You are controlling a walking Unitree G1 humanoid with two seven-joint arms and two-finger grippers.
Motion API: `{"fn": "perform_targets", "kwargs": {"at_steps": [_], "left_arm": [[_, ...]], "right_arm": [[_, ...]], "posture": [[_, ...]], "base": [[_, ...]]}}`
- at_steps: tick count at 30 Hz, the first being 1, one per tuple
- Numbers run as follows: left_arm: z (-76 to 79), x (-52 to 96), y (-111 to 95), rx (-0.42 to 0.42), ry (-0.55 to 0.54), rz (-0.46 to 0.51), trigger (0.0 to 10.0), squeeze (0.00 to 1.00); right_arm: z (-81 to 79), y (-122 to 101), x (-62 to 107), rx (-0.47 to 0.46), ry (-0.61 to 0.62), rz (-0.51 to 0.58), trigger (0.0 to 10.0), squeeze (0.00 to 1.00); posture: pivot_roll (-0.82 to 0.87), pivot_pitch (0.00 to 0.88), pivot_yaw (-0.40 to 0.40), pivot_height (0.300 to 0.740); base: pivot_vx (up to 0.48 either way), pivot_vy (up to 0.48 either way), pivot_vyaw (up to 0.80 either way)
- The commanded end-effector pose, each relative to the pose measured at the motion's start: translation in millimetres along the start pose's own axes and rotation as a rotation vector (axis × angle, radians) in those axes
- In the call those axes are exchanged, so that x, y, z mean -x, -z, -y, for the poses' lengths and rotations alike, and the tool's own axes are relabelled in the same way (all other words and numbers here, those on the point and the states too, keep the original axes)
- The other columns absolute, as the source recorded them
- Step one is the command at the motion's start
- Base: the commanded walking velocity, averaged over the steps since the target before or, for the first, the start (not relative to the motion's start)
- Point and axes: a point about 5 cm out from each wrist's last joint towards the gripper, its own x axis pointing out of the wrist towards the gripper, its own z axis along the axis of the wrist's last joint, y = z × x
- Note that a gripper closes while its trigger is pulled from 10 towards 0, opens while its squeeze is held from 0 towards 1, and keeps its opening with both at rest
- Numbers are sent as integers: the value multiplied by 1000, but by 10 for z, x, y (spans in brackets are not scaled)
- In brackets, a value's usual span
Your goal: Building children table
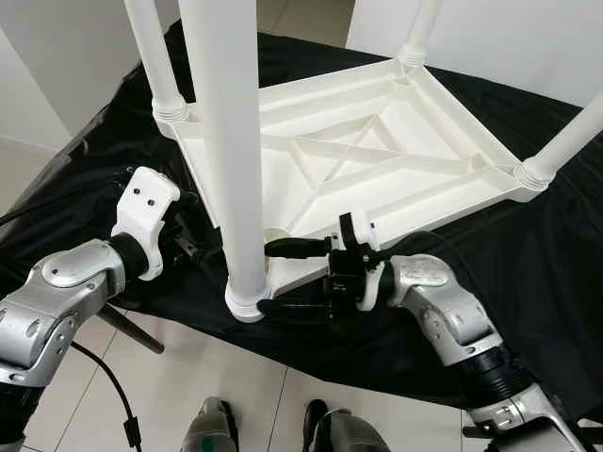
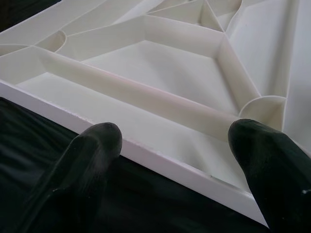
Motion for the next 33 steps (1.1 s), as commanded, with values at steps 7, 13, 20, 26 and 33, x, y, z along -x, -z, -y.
{"fn": "perform_targets", "kwargs": {"at_steps": [7,13,20,26,33], "left_arm": [[123,5,15,-4,194,-8,10000,0],[121,-10,17,-7,192,-4,10000,0],[113,-36,7,-5,192,5,10000,0],[115,-82,13,-6,210,7,10000,0],[111,-107,9,-11,221,8,10000,0]], "right_arm": [[20,-3,-253,-13,110,73,10000,0],[-3,-25,-302,-94,193,144,0,0],[-21,-39,-109,-97,260,164,0,0],[42,-52,290,-71,426,120,0,0],[-14,-34,499,-61,507,67,0,0]], "posture": [[255,183,-35,740],[238,187,-39,740],[225,191,-37,740],[189,206,-27,740],[174,212,-26,740]], "base": [[0,0,0],[0,0,0],[0,0,0],[0,0,0],[0,0,0]]}}
